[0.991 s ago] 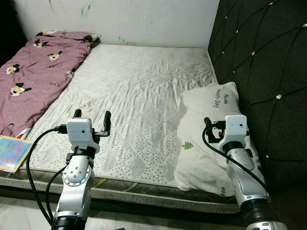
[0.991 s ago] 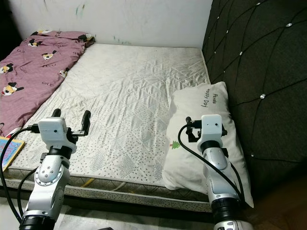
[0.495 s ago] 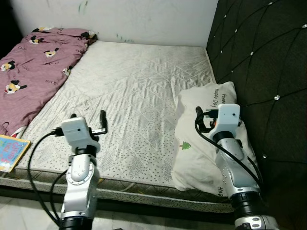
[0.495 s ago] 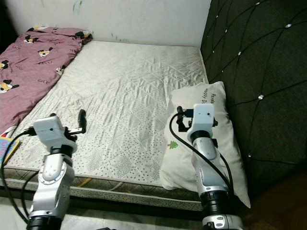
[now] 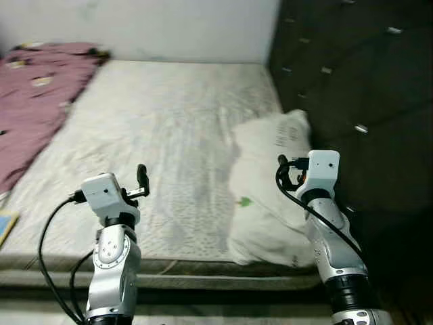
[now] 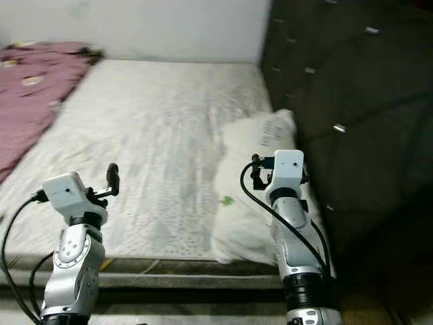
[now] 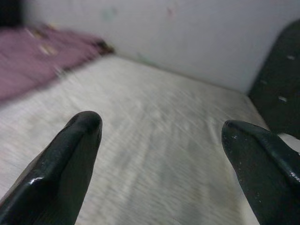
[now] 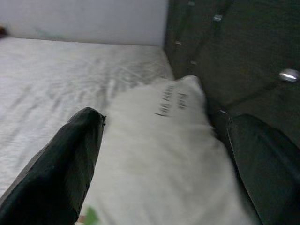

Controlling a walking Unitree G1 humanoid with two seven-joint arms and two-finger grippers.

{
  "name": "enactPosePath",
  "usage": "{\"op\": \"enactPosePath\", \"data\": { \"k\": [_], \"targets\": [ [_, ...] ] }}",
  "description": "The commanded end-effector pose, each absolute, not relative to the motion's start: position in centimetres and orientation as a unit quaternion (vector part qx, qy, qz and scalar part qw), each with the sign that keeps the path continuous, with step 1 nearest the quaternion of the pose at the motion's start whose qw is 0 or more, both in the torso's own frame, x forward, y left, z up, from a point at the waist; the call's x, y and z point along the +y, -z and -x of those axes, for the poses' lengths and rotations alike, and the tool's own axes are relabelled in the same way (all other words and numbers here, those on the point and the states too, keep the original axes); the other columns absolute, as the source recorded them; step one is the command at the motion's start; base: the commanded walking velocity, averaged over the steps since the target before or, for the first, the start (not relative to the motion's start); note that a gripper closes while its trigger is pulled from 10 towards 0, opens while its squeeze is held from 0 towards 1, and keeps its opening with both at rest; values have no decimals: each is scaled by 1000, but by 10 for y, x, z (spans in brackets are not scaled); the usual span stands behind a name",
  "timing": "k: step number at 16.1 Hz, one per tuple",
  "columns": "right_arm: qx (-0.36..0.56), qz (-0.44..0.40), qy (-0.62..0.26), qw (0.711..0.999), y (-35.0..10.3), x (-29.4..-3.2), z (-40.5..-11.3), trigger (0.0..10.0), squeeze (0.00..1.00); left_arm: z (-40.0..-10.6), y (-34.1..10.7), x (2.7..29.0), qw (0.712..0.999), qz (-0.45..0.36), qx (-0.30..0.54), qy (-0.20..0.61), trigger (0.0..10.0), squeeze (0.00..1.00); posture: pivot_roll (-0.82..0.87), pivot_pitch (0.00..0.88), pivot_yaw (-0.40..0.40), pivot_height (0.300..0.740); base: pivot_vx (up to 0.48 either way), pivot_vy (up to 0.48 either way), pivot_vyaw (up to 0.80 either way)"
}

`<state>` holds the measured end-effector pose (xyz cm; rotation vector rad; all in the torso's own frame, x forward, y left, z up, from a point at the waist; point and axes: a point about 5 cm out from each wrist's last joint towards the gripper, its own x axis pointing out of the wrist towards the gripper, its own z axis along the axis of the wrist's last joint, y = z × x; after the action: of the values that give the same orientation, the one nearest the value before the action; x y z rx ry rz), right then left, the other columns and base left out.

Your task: Clean up the room

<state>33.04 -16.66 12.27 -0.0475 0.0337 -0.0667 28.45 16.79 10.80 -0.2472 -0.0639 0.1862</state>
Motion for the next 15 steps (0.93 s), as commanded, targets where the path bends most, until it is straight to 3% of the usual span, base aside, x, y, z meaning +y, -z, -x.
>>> {"op": "enactPosePath", "data": {
  "k": [1, 5, 10, 15],
  "targets": [
    [25, 28, 50, 998, -119, -173, -328, 10000, 0, -287, -111, 165, 986, 144, -28, -76, 10000, 0, 25, 33, -3, 740, 0, 0, -800],
    [10, 31, 69, 997, -123, -184, -317, 10000, 0, -276, -109, 166, 992, 106, -24, -67, 10000, 0, 13, 0, 25, 740, 0, 0, -775],
    [-3, 40, 61, 997, -119, -196, -290, 10000, 0, -253, -95, 184, 994, 82, -3, -75, 10000, 0, 6, 0, 12, 740, 0, 0, 0],
    [11, 44, 60, 997, -114, -199, -276, 10000, 0, -240, -90, 175, 994, 91, 13, -66, 10000, 0, 7, 0, 2, 740, 0, 0, 0]
  ]
}}
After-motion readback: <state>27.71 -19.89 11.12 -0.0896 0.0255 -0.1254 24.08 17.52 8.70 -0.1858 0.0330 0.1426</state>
